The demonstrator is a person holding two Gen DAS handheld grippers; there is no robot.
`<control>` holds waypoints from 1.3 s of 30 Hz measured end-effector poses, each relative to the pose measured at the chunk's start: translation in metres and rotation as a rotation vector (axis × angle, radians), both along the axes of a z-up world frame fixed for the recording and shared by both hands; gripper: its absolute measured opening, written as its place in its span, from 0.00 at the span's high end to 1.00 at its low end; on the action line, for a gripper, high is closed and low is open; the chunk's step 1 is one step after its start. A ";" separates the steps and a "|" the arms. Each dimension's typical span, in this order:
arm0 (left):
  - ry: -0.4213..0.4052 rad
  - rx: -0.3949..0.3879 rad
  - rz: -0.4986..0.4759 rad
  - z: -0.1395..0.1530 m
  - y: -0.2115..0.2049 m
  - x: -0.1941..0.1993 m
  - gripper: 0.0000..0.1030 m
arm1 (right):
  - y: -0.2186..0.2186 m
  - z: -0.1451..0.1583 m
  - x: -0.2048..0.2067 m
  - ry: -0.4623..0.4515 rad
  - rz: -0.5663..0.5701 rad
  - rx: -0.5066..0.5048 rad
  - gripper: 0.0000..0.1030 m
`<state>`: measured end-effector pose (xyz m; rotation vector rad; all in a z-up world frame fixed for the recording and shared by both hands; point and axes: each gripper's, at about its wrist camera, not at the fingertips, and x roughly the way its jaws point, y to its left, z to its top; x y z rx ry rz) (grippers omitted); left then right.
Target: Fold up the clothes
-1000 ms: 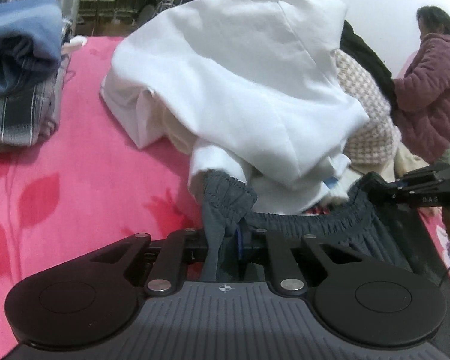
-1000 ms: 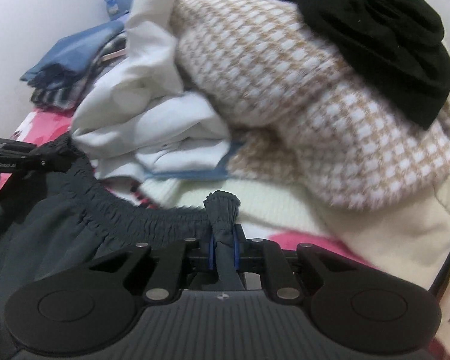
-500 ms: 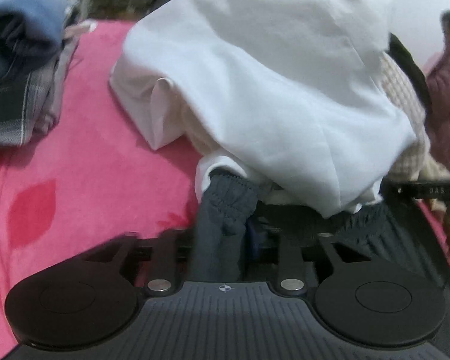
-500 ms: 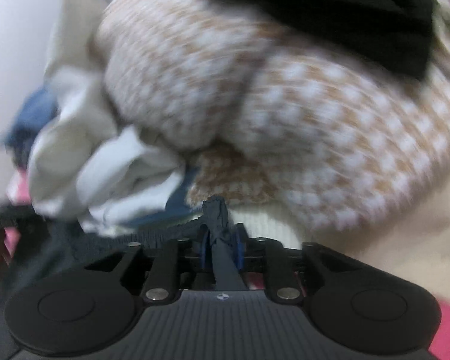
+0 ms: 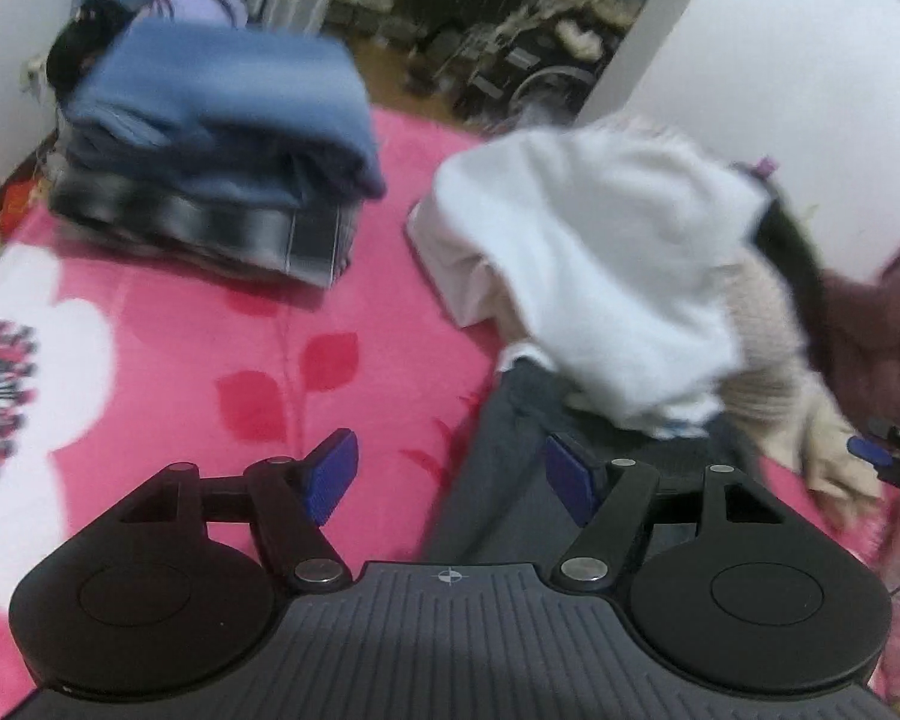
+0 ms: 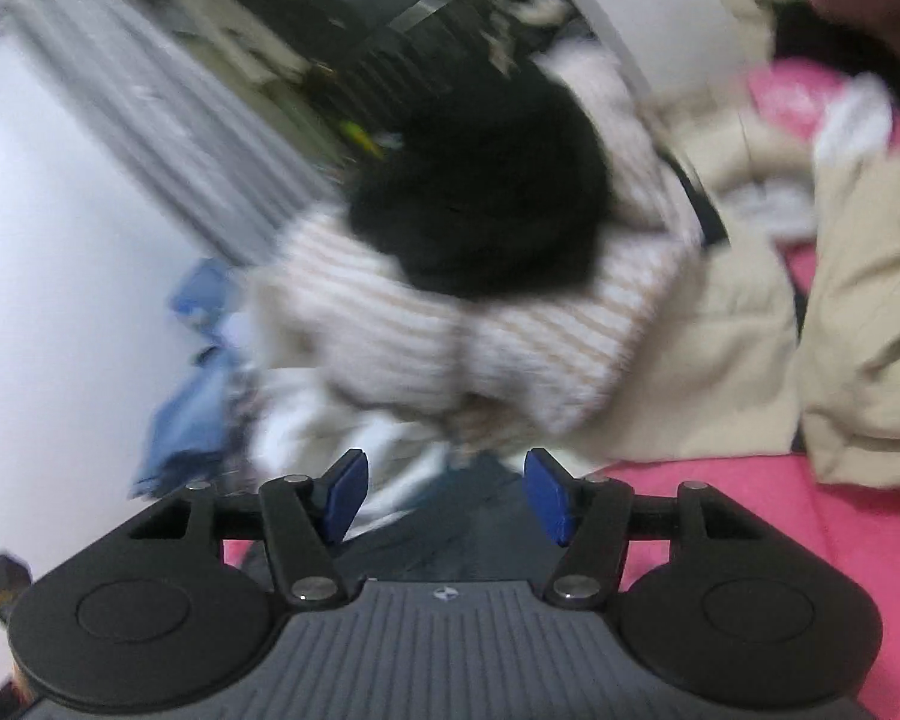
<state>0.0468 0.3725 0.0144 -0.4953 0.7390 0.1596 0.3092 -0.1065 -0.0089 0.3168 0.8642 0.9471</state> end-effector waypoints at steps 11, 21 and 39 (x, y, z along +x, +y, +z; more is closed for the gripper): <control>0.117 0.044 -0.269 0.031 -0.055 -0.162 0.32 | -0.078 0.050 -0.249 0.026 0.223 -0.047 0.40; 0.309 -0.077 -0.160 -0.093 -0.079 -0.235 0.38 | -0.009 -0.094 -0.338 0.311 0.262 -0.309 0.43; 0.383 -0.094 -0.228 -0.067 -0.041 -0.237 0.85 | -0.029 -0.121 -0.303 0.717 0.141 -0.279 0.75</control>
